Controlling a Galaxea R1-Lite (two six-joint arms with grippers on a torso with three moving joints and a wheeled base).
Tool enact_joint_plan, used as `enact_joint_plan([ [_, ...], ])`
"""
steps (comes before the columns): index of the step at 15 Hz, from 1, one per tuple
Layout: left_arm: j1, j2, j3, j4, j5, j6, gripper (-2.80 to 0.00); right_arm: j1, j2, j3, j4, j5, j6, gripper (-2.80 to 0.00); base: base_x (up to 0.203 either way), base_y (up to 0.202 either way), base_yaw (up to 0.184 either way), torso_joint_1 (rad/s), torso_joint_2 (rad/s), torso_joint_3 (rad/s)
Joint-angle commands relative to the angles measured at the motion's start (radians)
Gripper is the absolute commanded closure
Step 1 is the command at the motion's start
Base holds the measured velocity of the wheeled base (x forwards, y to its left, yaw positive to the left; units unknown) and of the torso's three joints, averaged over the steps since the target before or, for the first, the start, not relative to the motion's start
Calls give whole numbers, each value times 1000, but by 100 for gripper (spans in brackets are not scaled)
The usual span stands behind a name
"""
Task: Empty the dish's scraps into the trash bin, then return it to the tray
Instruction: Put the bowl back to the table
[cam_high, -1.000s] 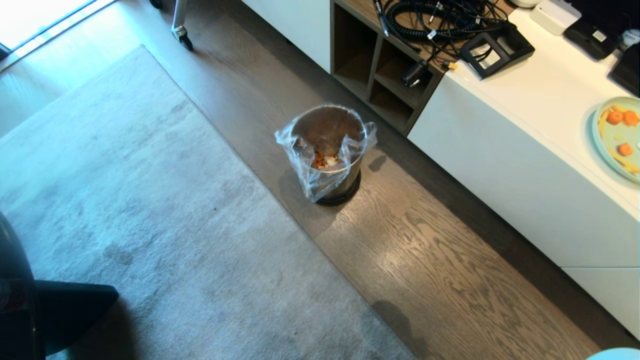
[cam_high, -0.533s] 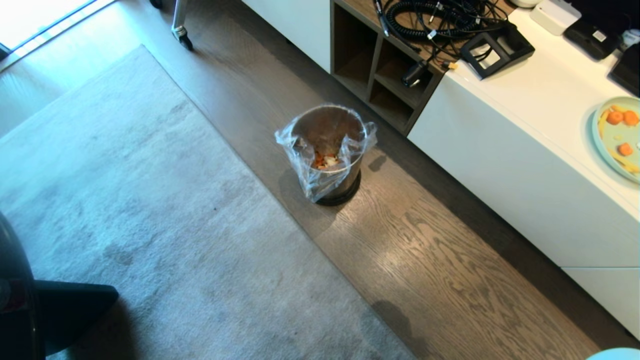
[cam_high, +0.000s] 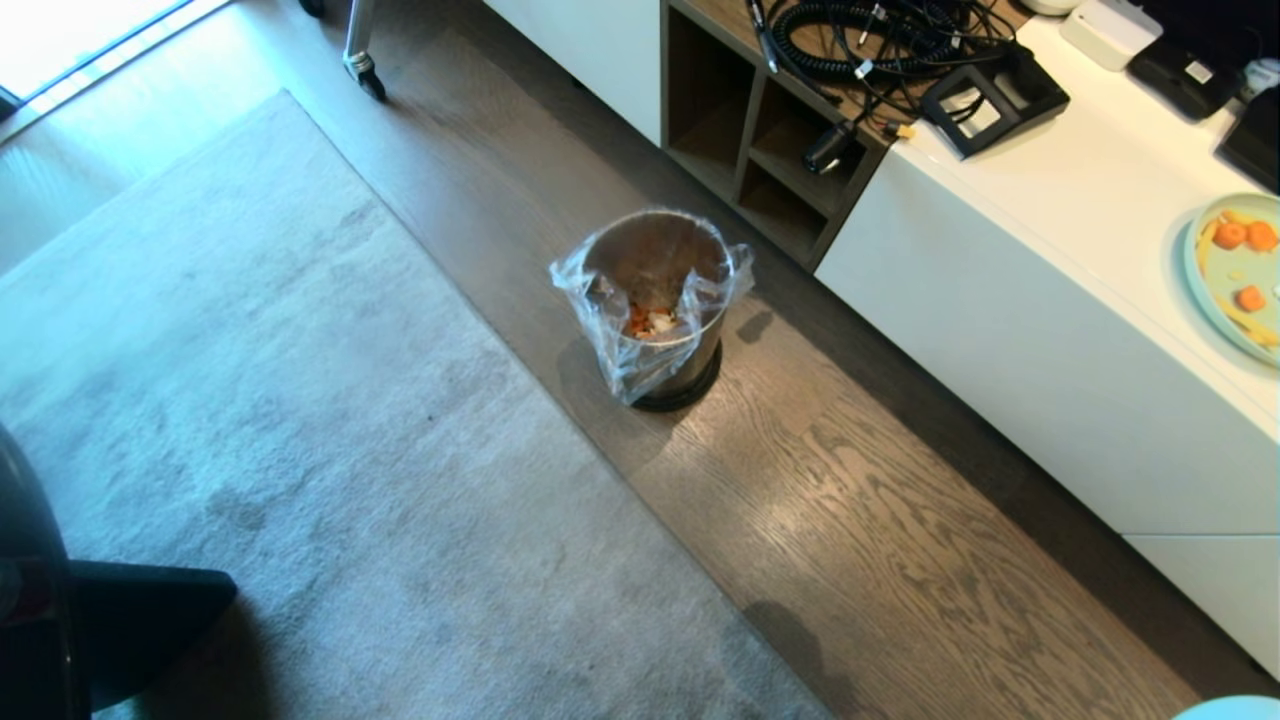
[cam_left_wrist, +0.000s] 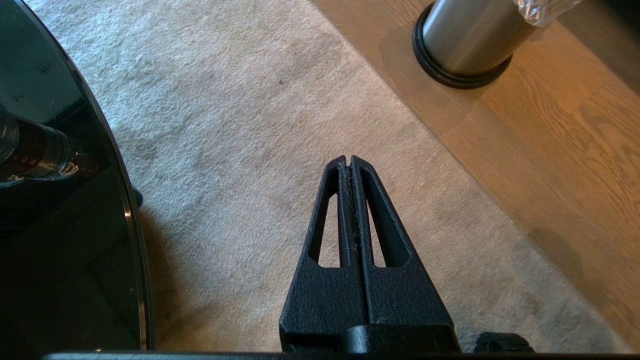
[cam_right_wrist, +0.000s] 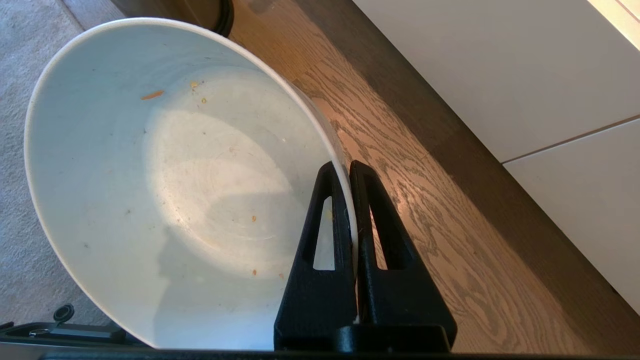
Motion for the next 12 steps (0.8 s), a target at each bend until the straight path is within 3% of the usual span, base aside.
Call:
enact_joint_plan([
  [1, 0, 0, 0, 0, 0, -1, 0, 0, 4, 1, 0, 0, -1, 0, 0, 0, 0, 0, 0, 0],
  [8, 0, 0, 0, 0, 0, -2, 0, 0, 4, 0, 0, 0, -1, 0, 0, 0, 0, 1, 0, 4],
  [12, 0, 0, 0, 0, 0, -2, 0, 0, 4, 0, 0, 0, -1, 0, 0, 0, 0, 2, 2, 154],
])
